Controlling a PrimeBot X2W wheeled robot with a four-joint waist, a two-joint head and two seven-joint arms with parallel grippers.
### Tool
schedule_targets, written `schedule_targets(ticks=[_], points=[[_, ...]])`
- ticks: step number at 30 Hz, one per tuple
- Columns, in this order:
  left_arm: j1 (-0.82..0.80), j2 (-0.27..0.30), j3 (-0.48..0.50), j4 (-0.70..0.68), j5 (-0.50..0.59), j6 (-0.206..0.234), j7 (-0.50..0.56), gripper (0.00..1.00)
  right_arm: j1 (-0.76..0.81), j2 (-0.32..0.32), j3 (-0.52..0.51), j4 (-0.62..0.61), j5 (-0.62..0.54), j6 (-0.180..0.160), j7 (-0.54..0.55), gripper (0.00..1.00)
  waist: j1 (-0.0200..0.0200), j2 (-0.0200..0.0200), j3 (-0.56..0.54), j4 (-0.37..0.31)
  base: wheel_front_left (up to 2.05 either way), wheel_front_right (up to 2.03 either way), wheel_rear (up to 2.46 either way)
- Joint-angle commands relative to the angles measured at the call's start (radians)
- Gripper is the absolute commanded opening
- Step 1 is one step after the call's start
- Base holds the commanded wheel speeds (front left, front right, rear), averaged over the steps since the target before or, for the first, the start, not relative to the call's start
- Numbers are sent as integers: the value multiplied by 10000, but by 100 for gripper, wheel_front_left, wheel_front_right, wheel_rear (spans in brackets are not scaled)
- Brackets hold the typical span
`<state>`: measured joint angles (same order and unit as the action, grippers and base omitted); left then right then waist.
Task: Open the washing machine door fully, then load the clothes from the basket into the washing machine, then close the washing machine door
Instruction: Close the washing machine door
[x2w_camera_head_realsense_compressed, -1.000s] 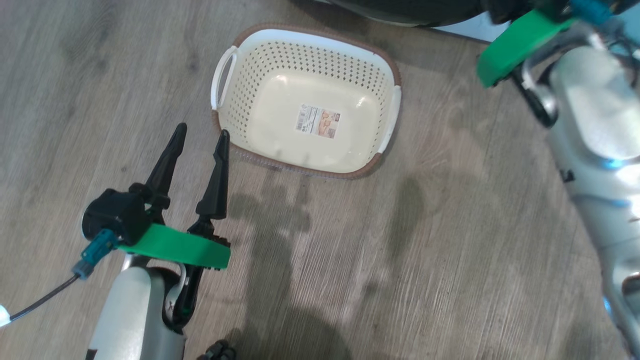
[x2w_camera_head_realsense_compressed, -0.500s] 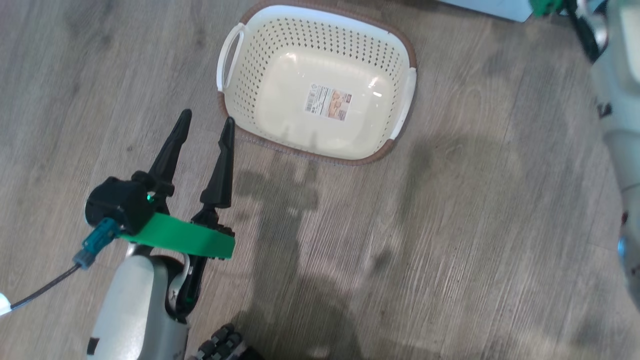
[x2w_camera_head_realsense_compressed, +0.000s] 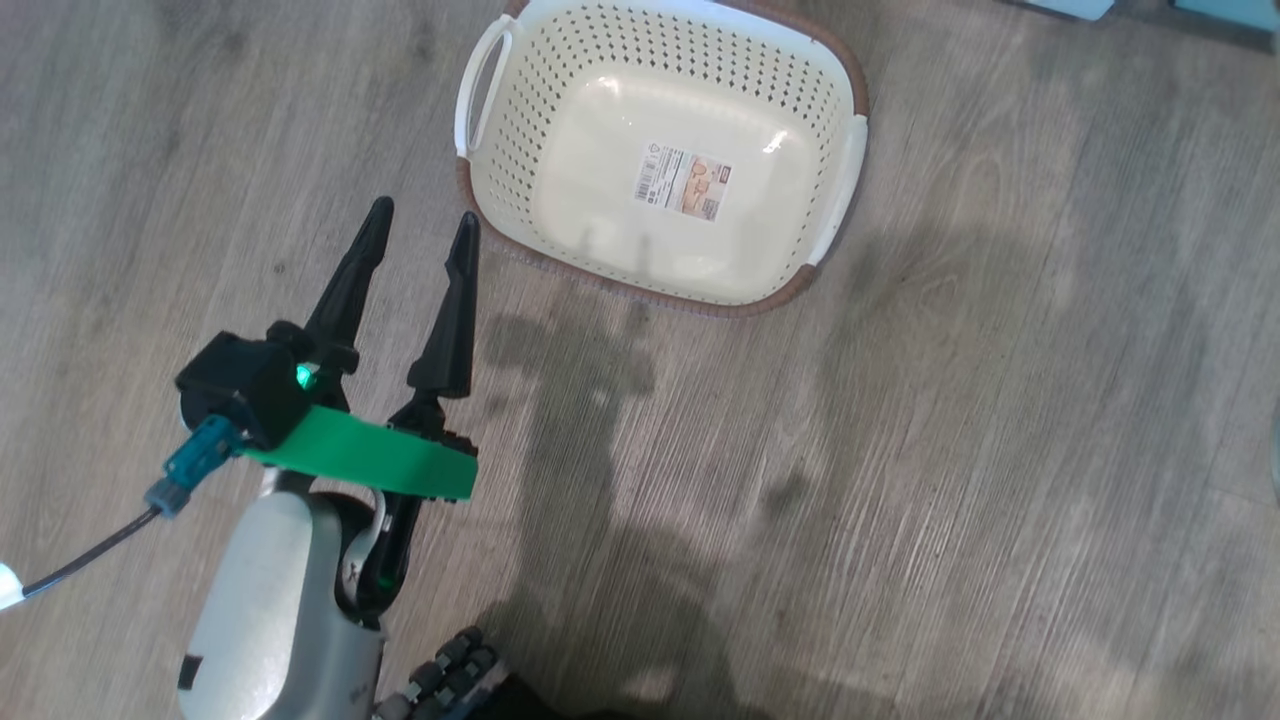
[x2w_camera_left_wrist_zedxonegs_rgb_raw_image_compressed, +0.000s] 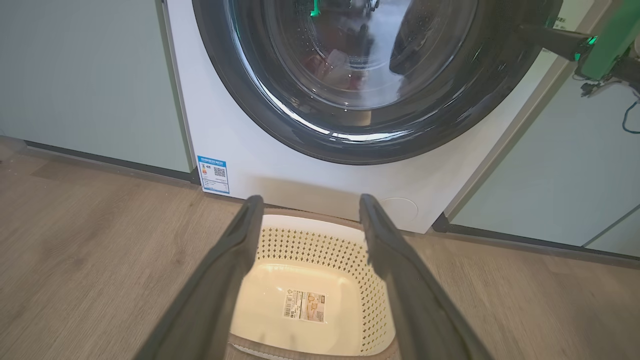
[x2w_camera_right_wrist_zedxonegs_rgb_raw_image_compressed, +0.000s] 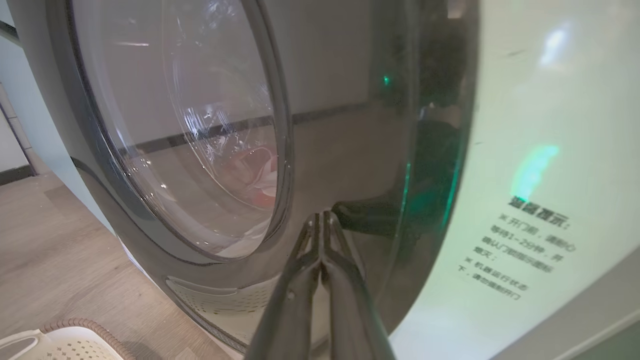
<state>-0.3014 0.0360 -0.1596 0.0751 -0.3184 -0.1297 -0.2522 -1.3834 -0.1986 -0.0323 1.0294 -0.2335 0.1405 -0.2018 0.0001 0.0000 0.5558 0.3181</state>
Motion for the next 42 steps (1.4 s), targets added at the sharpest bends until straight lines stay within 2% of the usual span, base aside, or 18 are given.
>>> schedule_targets(ticks=[1,8,12,19,25,35,42], points=[[-57,143,355,-270,-52,-10,-95,100,-556,65,-167,-302,-94,-98,-86,0,-1,0,-64,-1,0,0,0],[54,143,454,-177,-27,-10,-95,100,-46,455,-567,79,-518,-98,-447,0,-1,0,-608,-137,0,0,0],[197,143,574,-162,100,-10,-95,100,499,671,-191,-146,-546,-98,-581,0,-1,0,-1128,-363,0,0,0],[654,143,898,-28,337,-10,-95,100,2710,1034,334,-1900,880,-98,-596,0,-1,0,-2439,-883,0,0,0],[1224,143,1266,66,518,-10,-95,100,5313,972,830,-3768,2152,-98,-598,0,-1,0,-3595,-1395,0,0,0],[2070,143,1925,85,658,-10,-95,100,9186,1408,-148,-6693,3493,-98,-599,0,-1,0,-4953,-2318,0,0,0],[2517,143,2098,82,684,-9,-95,100,11115,1479,-335,-7820,4357,-98,-599,0,-1,0,-5468,-2658,0,0,0]])
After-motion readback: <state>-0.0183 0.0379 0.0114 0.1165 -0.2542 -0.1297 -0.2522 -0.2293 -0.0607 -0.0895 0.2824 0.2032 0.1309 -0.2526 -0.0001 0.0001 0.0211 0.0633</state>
